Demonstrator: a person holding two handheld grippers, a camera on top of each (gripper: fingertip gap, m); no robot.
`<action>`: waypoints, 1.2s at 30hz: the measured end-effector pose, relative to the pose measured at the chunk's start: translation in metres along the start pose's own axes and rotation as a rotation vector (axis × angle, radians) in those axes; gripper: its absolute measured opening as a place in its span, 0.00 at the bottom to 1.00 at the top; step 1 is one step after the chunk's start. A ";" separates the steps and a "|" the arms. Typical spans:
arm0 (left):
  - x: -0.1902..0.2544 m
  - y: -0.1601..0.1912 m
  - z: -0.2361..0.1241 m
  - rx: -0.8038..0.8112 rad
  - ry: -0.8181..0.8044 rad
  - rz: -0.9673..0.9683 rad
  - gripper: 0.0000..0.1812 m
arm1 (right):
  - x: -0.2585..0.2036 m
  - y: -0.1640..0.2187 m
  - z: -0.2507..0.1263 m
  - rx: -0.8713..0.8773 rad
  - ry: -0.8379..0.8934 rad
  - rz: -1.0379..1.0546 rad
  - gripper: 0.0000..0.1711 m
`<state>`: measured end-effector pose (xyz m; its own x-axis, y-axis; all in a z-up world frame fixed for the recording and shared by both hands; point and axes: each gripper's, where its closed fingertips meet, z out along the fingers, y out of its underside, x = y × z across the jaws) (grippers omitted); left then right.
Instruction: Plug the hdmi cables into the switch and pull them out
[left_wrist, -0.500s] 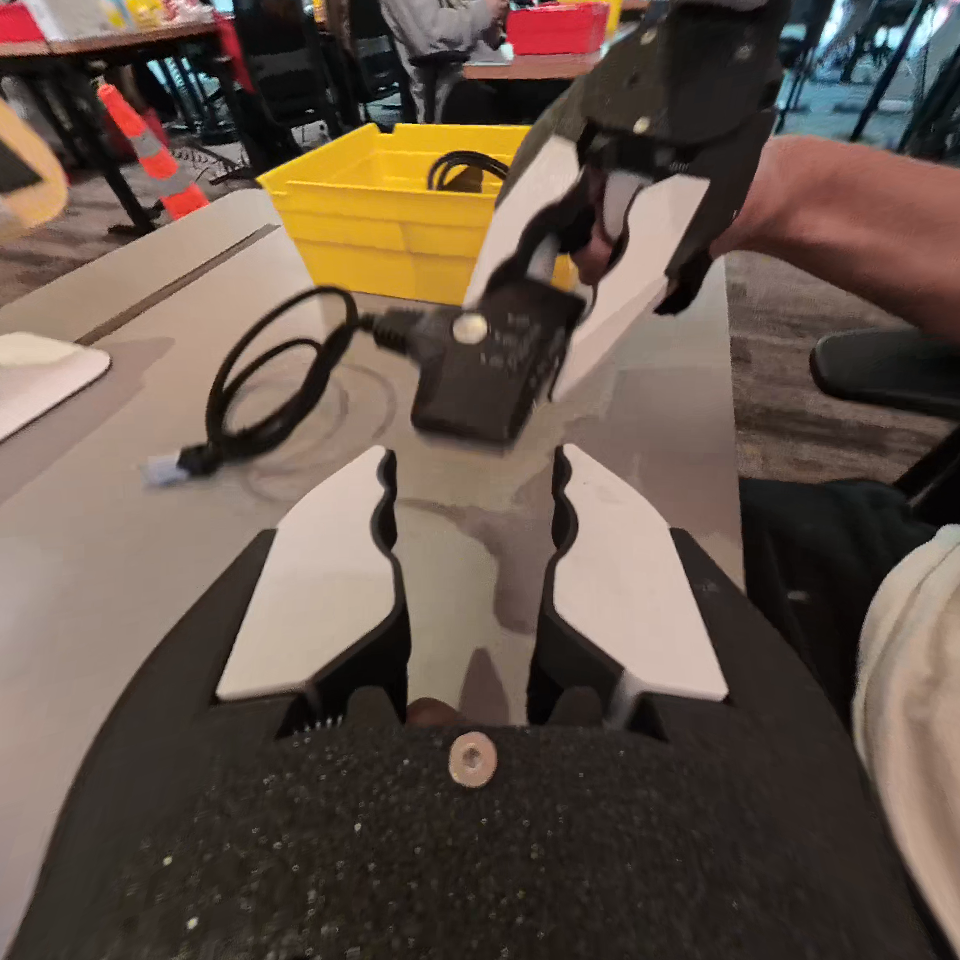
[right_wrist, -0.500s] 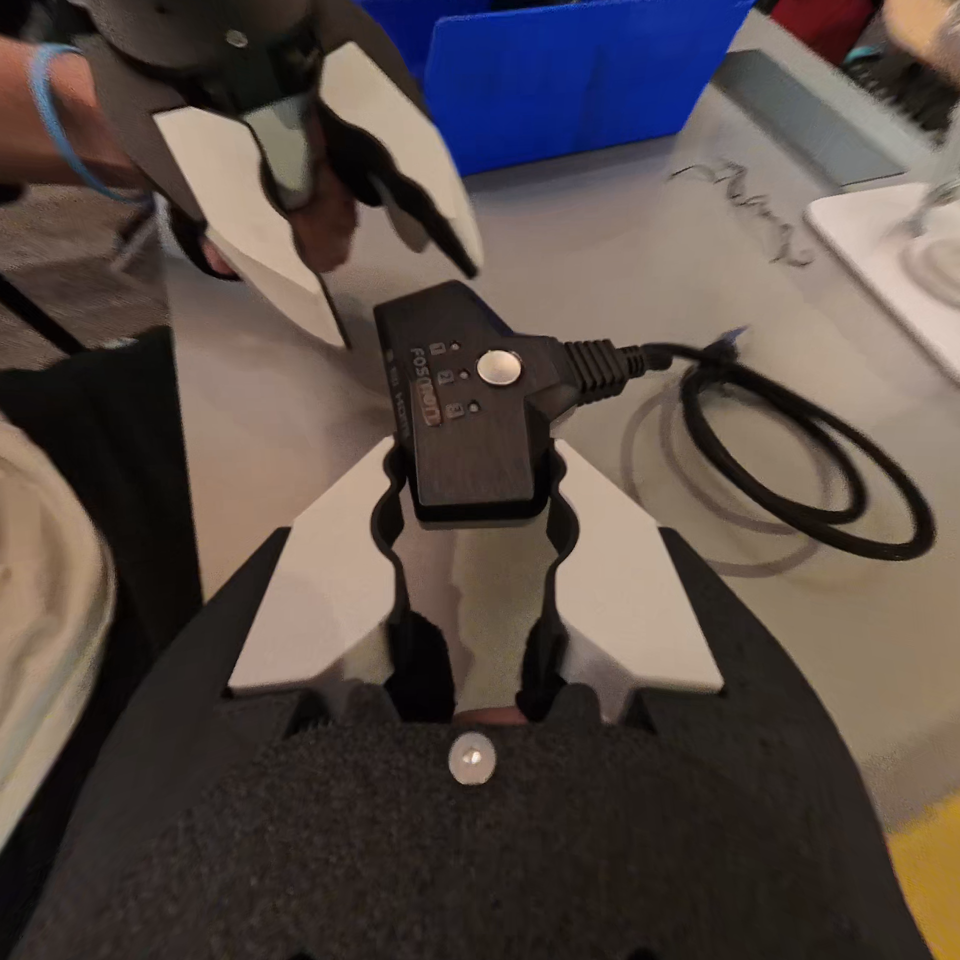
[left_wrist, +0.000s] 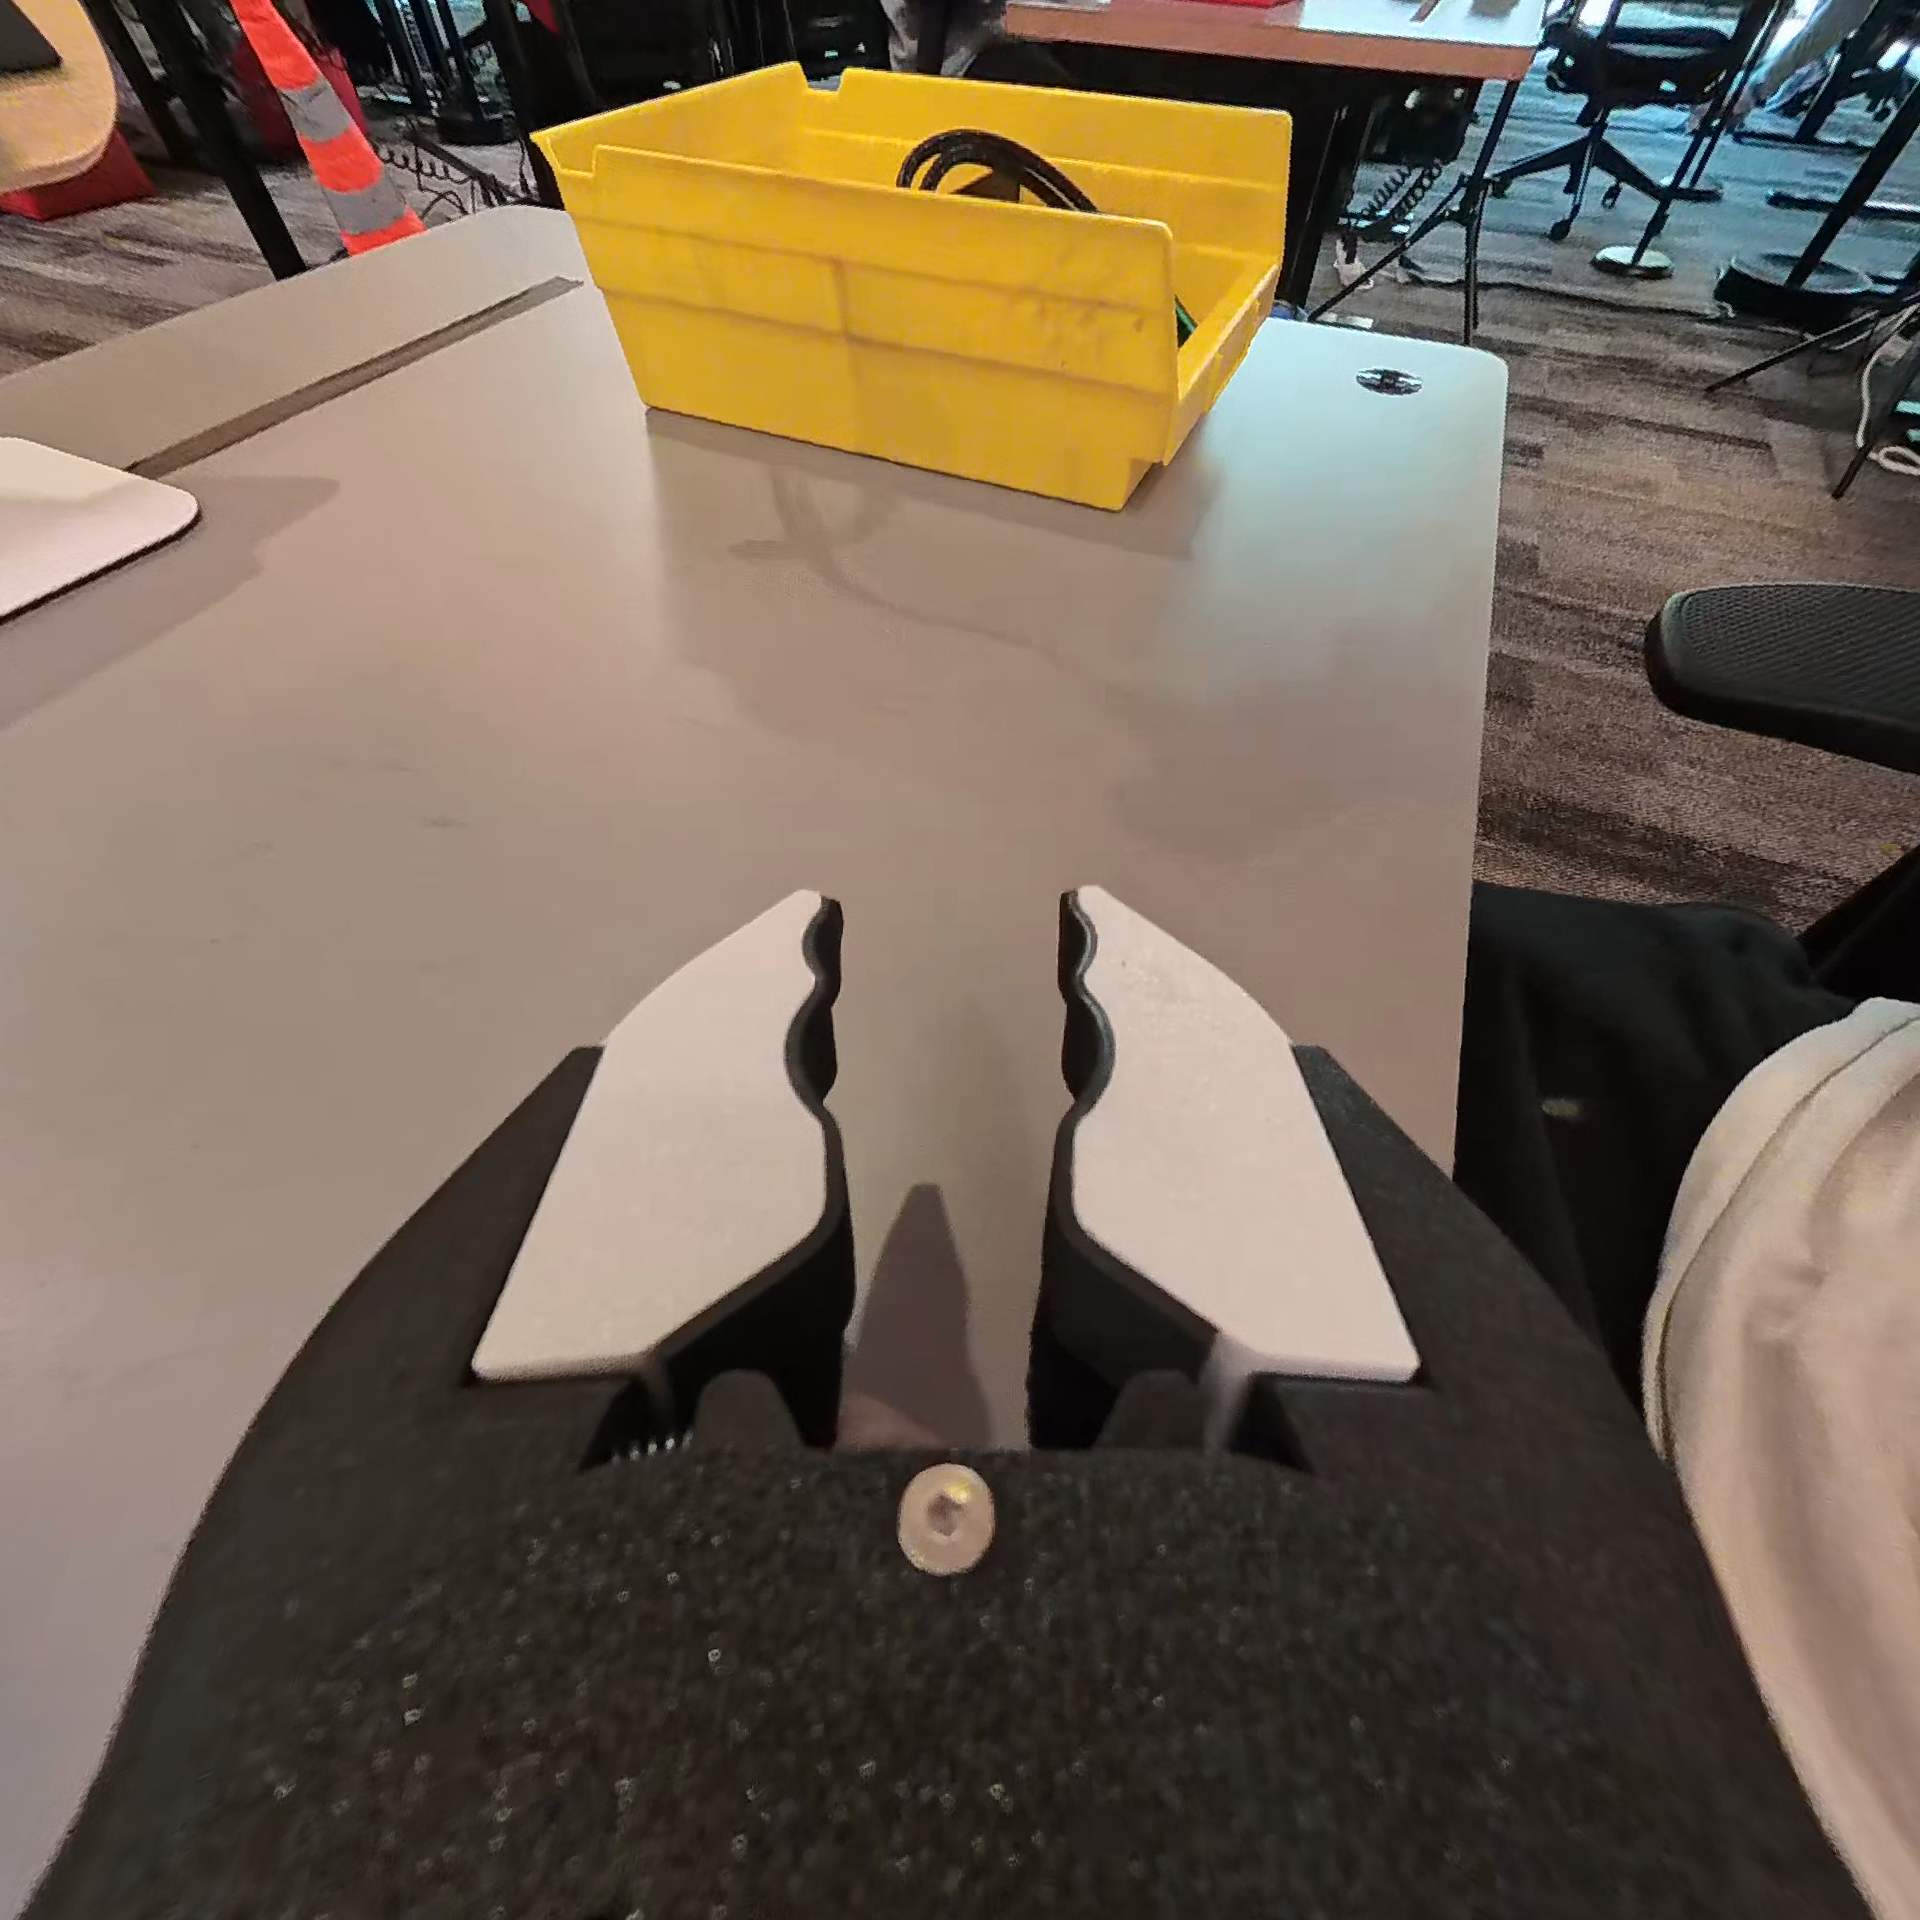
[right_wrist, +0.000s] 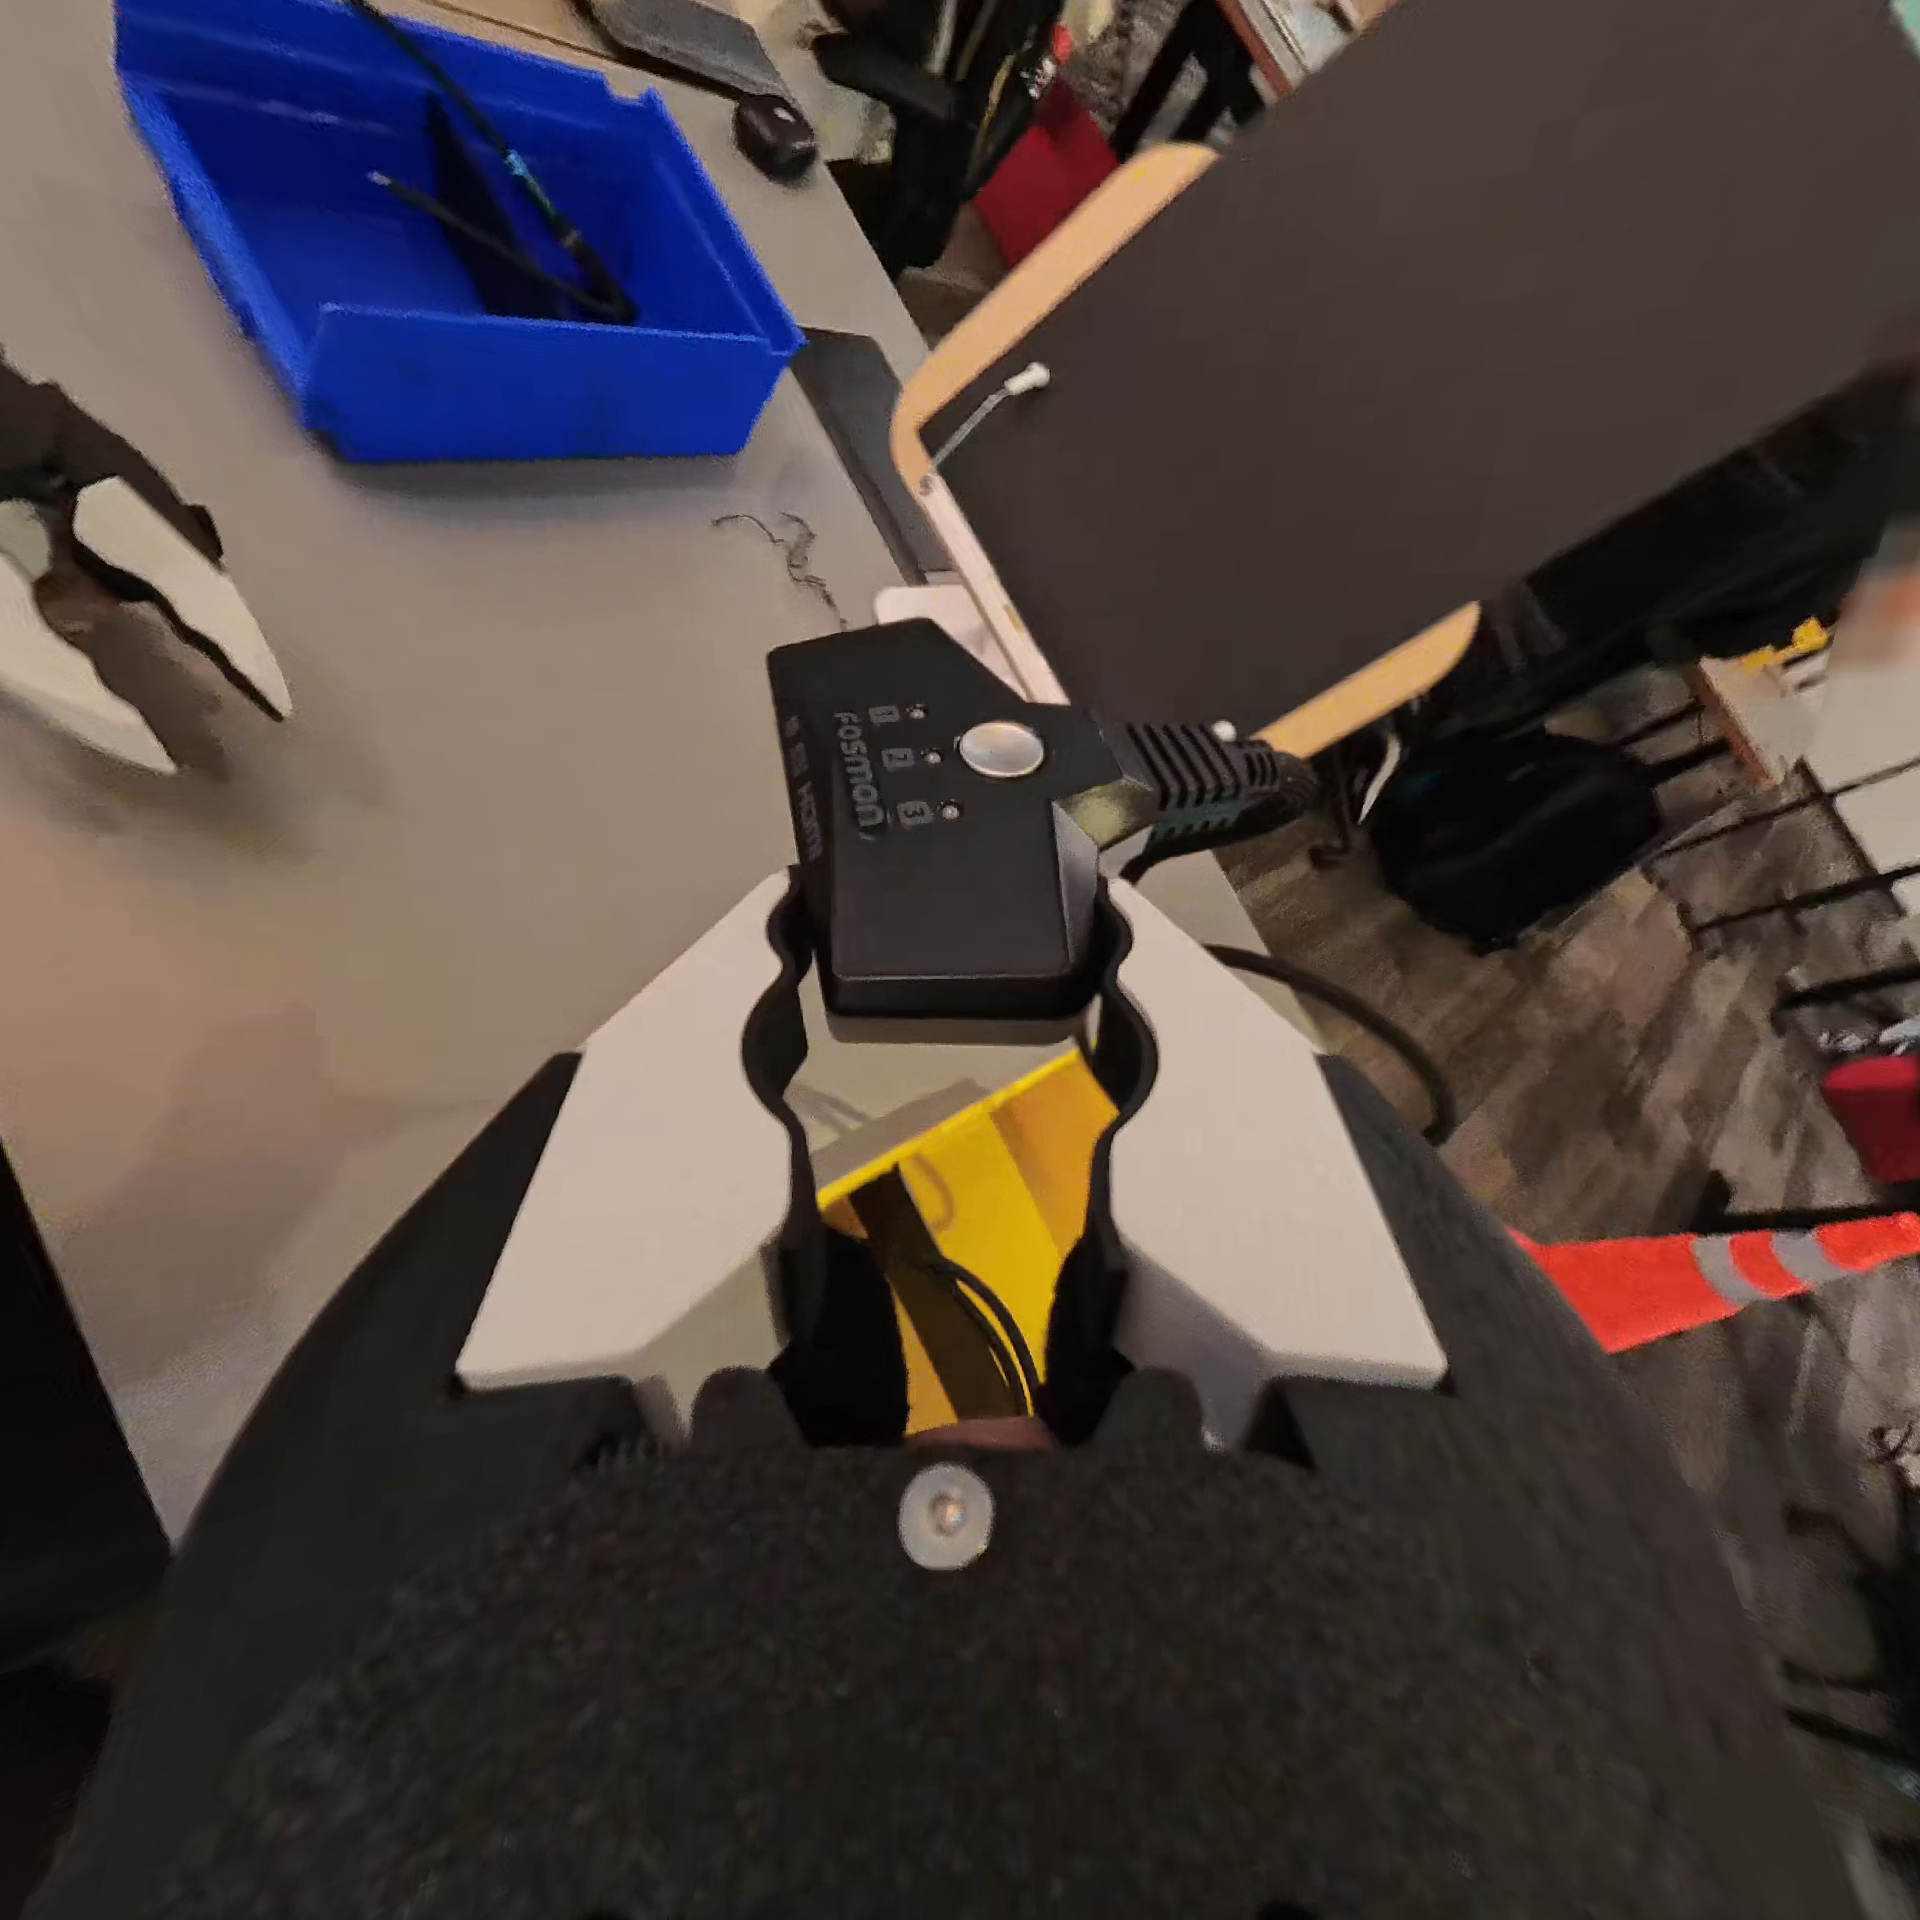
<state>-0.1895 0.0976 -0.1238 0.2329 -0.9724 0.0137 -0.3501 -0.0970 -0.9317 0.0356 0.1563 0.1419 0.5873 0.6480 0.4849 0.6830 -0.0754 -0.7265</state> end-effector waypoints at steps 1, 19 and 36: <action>0.000 0.000 0.000 -0.002 0.002 0.001 0.22 | 0.013 0.006 -0.002 -0.005 0.008 0.041 0.31; 0.002 0.011 0.009 -0.066 -0.019 0.085 0.19 | 0.036 0.225 0.098 -0.386 -0.276 0.772 0.31; 0.006 0.016 0.009 -0.089 -0.013 0.121 0.19 | 0.027 0.237 0.149 -0.463 -0.423 0.744 0.39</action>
<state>-0.1853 0.0920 -0.1421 0.1954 -0.9754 -0.1019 -0.4551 0.0019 -0.8904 0.1489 0.2685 -0.0900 0.7951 0.5260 -0.3020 0.3566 -0.8081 -0.4688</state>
